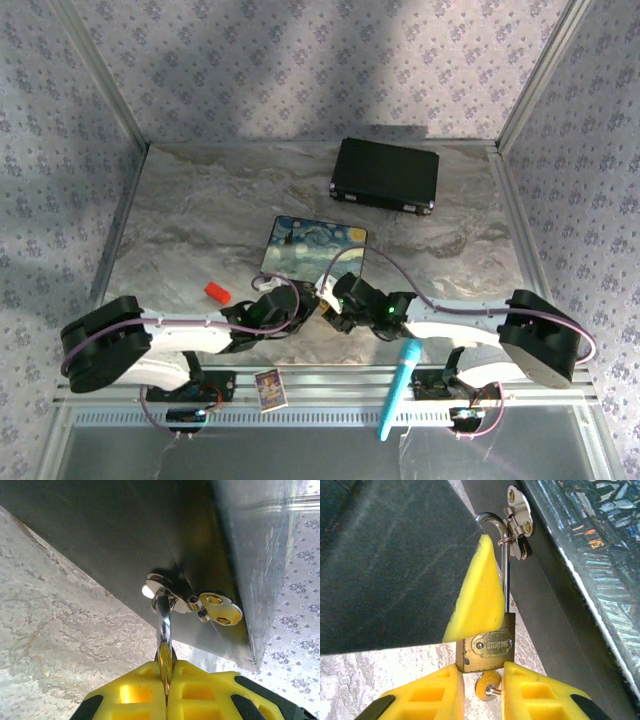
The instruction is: Unlock a padlock with a key
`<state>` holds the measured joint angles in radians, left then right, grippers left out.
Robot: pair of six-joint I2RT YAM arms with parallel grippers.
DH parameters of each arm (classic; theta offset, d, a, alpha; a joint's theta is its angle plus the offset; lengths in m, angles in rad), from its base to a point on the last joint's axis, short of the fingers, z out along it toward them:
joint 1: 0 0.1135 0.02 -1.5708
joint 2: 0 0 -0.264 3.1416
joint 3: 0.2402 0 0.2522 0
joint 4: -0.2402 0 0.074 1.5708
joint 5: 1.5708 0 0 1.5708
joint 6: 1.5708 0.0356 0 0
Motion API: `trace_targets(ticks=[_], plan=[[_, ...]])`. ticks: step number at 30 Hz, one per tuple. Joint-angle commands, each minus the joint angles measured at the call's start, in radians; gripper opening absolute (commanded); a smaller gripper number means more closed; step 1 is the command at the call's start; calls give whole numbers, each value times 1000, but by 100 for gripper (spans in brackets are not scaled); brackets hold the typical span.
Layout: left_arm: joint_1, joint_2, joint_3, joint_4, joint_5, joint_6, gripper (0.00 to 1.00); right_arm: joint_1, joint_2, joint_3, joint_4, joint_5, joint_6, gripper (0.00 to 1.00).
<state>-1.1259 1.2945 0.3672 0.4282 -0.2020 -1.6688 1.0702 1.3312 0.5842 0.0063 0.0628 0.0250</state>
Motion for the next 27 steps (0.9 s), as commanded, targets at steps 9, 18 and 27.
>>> trace_targets(ticks=[9,18,27], plan=[[-9,-46,4,37,31,33,0,-85,19,-29,61,-118,-22,4],[-11,-44,-1,39,37,37,0,-193,23,-73,95,-269,48,1],[-18,-46,1,46,39,40,0,-221,28,-101,124,-228,94,3]])
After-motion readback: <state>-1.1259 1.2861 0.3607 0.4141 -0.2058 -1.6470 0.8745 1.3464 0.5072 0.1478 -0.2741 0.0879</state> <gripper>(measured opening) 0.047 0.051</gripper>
